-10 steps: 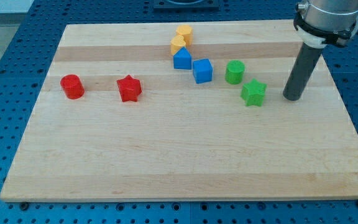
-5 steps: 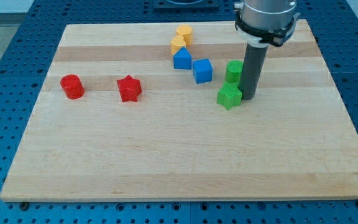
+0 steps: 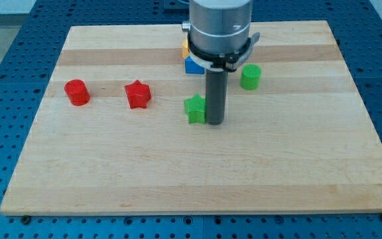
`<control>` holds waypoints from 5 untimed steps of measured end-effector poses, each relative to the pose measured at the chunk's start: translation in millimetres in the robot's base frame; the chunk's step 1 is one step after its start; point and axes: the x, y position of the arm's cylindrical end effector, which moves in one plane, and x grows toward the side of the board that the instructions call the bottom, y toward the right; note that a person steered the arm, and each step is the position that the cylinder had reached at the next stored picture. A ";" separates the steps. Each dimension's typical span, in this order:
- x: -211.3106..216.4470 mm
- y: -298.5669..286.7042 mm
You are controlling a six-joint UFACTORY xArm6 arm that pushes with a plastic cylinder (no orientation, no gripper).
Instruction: Move the green star to the right side of the red star
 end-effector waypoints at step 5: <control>-44.2 -29.5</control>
